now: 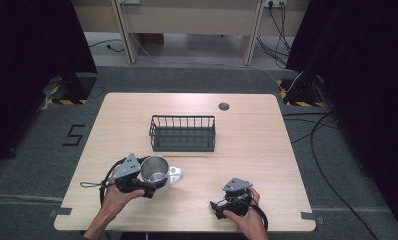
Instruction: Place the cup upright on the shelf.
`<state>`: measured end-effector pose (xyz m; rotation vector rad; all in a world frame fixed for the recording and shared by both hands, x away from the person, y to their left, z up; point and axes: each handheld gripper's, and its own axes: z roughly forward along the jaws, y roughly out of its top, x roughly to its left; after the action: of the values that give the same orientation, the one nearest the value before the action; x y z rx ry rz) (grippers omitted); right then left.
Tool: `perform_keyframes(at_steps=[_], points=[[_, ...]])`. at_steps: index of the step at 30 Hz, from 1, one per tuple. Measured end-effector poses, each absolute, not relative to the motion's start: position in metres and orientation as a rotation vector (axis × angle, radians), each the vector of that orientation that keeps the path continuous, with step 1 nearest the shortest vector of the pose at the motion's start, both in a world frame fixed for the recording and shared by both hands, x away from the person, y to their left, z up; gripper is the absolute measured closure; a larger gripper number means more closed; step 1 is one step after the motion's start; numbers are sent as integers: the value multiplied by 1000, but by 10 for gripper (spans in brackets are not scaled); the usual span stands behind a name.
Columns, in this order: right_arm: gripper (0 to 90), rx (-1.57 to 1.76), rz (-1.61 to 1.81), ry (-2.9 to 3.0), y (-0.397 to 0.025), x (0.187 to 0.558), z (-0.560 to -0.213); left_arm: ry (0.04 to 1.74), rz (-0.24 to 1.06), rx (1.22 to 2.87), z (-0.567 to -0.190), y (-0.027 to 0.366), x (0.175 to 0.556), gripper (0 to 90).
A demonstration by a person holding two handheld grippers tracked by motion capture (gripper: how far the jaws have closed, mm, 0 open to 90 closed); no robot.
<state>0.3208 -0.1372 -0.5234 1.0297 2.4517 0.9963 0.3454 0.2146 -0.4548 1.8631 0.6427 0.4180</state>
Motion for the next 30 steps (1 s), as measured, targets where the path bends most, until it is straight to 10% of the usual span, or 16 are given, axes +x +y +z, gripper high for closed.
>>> perform_keyframes(at_steps=[30], points=[[5, 1022, 999, 2455, -137, 321, -523, 647, 438, 1811, -389, 209, 402, 59]])
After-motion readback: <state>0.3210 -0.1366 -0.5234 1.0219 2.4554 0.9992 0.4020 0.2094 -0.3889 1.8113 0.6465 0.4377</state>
